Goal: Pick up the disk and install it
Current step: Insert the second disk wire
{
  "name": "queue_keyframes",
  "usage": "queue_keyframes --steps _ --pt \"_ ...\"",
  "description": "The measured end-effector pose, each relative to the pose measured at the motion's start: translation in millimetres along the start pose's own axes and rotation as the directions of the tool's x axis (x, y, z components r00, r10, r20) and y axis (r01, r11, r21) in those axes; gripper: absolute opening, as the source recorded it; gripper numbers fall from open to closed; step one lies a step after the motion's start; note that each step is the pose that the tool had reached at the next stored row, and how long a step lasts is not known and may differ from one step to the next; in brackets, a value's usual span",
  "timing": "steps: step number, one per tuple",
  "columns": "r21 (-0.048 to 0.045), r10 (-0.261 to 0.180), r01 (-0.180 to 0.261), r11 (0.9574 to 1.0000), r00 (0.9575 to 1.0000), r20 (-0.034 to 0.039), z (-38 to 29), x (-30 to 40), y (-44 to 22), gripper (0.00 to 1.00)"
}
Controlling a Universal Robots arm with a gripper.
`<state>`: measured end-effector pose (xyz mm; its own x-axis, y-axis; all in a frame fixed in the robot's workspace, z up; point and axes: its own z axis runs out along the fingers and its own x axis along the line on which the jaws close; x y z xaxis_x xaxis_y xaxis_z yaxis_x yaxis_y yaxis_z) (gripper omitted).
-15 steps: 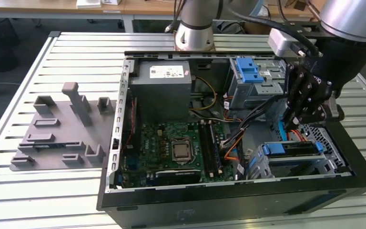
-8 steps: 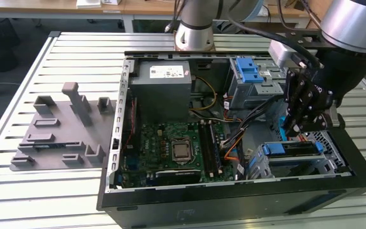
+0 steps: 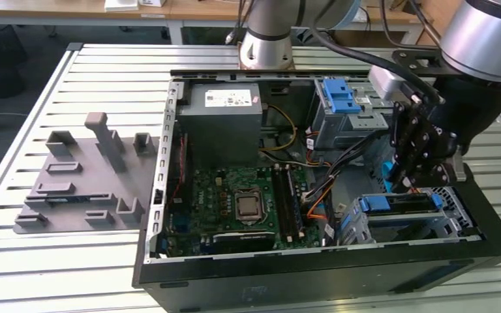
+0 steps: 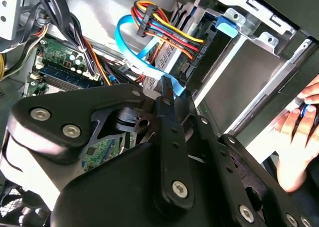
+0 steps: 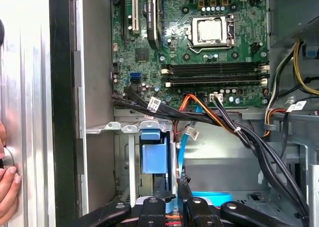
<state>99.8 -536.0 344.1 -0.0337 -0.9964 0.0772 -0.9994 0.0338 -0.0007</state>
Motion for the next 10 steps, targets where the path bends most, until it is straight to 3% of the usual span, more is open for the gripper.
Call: queue_keyframes --steps 5,10 --pt "-0.0001 0.0 0.0 1.0 1.0 0.0013 0.7 1.4 -2.0 0.25" --pt "-0.0005 0.0 0.0 1.0 0.9999 0.0136 2.2 2.2 -2.4 0.25"
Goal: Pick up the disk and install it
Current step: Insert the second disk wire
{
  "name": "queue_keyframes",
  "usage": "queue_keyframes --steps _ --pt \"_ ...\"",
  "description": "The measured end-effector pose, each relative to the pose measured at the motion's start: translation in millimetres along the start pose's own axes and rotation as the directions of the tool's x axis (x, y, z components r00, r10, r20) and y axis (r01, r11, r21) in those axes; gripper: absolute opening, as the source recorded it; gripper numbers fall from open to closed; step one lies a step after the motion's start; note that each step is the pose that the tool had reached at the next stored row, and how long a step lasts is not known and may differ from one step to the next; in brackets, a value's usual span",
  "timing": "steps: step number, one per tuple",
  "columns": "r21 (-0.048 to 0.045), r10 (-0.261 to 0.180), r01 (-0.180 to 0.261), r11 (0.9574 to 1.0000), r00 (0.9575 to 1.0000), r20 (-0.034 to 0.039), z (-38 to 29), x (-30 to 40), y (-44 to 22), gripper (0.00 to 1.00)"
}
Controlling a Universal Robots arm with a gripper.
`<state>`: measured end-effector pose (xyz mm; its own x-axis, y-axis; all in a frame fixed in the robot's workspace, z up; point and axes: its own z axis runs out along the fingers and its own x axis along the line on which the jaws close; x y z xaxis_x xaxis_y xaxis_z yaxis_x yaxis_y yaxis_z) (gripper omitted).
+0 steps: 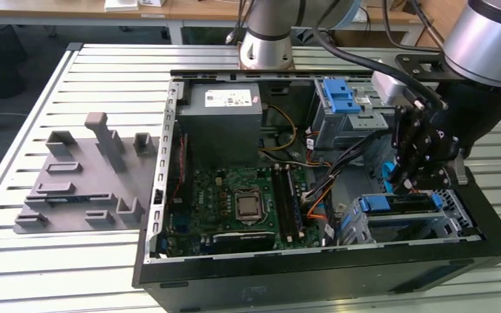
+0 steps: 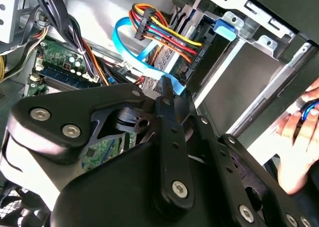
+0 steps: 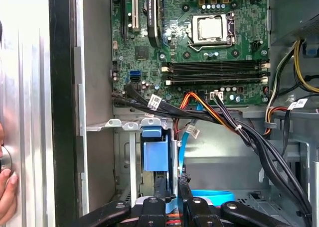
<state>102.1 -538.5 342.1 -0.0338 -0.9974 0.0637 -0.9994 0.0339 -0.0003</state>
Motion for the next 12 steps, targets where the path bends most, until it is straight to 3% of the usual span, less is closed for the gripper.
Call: queue_keyframes --steps 4,12 --pt "-0.0003 0.0 0.0 1.0 1.0 0.0077 2.7 3.8 -0.5 0.25" --pt "-0.0003 0.0 0.0 1.0 1.0 0.0077 6.2 5.8 -2.1 0.25"
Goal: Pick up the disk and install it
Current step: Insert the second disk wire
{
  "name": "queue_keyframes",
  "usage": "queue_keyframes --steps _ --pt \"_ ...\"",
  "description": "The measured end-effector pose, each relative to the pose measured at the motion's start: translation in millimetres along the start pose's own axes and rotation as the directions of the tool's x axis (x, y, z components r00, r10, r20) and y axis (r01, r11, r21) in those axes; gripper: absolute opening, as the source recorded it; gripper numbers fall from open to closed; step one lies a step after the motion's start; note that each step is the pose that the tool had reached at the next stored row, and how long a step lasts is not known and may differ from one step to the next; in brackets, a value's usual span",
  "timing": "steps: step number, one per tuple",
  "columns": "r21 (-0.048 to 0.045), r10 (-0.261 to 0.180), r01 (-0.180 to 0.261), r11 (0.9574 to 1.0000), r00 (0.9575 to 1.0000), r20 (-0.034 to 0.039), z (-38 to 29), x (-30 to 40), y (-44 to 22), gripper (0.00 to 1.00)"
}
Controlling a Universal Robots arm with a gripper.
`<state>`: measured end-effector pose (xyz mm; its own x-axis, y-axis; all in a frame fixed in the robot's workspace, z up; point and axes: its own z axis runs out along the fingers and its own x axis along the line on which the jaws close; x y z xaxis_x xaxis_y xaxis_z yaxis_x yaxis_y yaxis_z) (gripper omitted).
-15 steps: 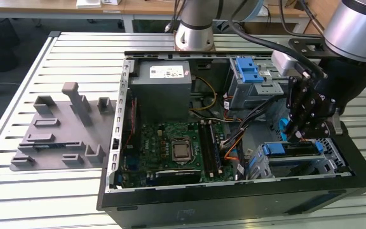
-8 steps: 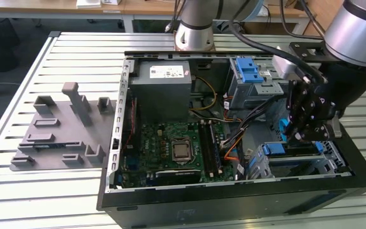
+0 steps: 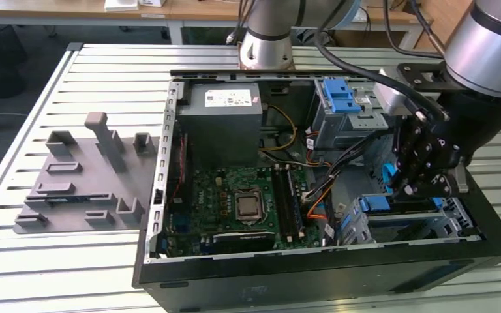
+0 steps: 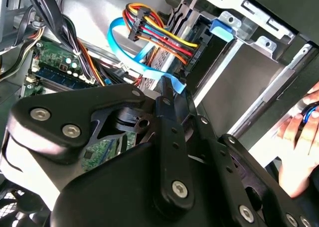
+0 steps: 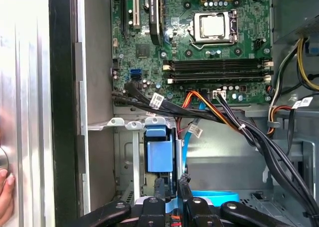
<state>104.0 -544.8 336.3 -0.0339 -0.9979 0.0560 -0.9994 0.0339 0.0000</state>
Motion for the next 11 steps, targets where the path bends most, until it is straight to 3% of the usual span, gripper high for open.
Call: queue_keyframes --steps 11 --pt "0.0 0.0 0.0 1.0 1.0 0.0 3.1 -0.3 -3.1 0.25"
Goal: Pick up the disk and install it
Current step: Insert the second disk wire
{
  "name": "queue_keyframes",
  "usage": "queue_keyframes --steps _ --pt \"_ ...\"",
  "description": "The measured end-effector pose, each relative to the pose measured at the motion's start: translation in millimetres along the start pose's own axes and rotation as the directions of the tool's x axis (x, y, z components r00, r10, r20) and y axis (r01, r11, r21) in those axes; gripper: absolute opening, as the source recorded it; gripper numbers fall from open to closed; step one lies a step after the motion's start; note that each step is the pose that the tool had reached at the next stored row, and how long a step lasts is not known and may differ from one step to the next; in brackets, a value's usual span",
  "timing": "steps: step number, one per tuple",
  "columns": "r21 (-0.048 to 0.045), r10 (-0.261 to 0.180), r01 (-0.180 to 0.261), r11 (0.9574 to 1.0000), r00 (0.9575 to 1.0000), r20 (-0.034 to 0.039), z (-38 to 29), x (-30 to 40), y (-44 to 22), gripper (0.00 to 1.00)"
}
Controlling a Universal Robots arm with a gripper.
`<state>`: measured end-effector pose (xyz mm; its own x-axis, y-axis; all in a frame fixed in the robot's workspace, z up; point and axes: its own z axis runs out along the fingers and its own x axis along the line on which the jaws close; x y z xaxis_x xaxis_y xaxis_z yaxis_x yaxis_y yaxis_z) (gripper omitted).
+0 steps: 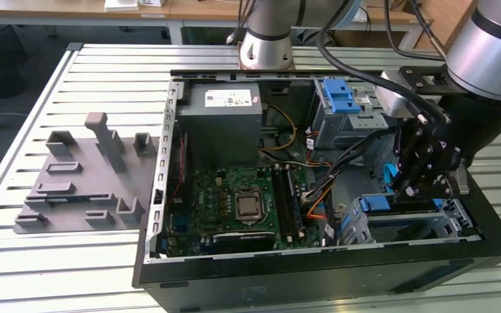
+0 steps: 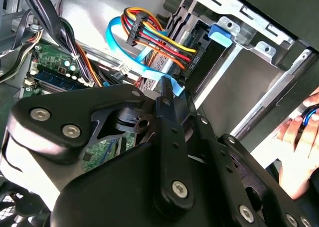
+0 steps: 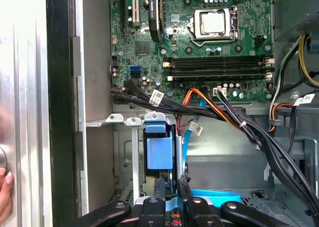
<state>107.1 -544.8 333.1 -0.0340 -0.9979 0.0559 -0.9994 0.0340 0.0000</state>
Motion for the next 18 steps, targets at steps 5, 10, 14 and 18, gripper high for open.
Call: queue_keyframes --steps 5,10,14,18 --pt "-0.0003 0.0 0.0 1.0 1.0 0.0009 0.6 0.0 -2.9 0.25" --pt "-0.0005 0.0 0.0 1.0 1.0 0.0017 2.0 1.1 -3.8 0.25" --pt "-0.0007 0.0 0.0 1.0 1.0 0.0087 2.0 1.7 -3.9 0.25" --pt "-0.0007 0.0 0.0 1.0 1.0 0.0099 1.6 1.7 -3.9 0.25"
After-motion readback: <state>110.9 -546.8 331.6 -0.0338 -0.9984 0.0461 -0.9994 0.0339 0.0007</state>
